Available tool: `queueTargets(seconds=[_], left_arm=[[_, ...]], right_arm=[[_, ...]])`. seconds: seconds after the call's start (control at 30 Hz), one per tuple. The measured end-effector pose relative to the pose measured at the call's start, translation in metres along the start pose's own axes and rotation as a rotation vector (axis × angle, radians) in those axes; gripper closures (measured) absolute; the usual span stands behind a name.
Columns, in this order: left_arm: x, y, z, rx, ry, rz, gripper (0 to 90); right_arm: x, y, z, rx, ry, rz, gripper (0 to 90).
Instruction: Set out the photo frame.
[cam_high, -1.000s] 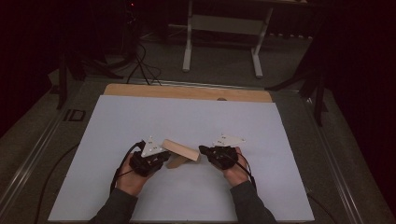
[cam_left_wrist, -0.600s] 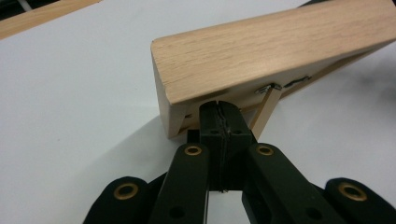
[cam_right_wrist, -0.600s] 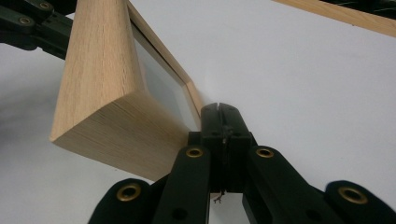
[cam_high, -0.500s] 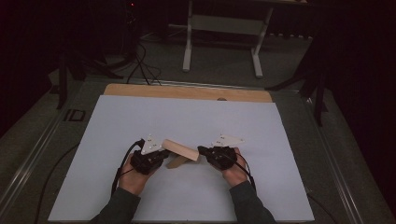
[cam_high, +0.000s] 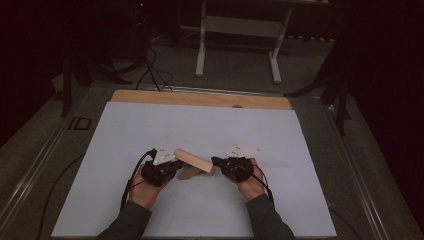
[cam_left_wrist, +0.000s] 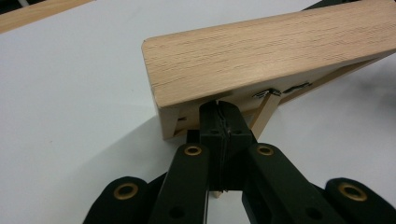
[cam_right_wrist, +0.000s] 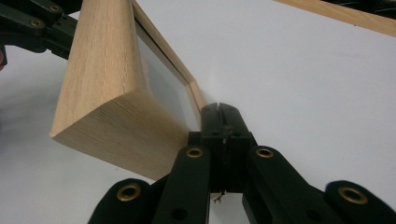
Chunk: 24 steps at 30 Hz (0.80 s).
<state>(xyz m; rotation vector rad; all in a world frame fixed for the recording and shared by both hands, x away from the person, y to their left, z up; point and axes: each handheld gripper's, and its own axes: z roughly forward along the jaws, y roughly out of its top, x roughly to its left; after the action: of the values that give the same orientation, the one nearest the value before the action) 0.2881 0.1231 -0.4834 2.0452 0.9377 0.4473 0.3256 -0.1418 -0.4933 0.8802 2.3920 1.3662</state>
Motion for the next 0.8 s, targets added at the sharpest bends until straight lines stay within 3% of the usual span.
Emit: queueTargets(seconds=[0.8], left_arm=[[-0.0049, 0.0038, 0.0021, -0.006, -0.01, 0.005, 89.4]], right_arm=[[0.0035, 0.0001, 0.0001, 0.003, 0.009, -0.008, 89.7]])
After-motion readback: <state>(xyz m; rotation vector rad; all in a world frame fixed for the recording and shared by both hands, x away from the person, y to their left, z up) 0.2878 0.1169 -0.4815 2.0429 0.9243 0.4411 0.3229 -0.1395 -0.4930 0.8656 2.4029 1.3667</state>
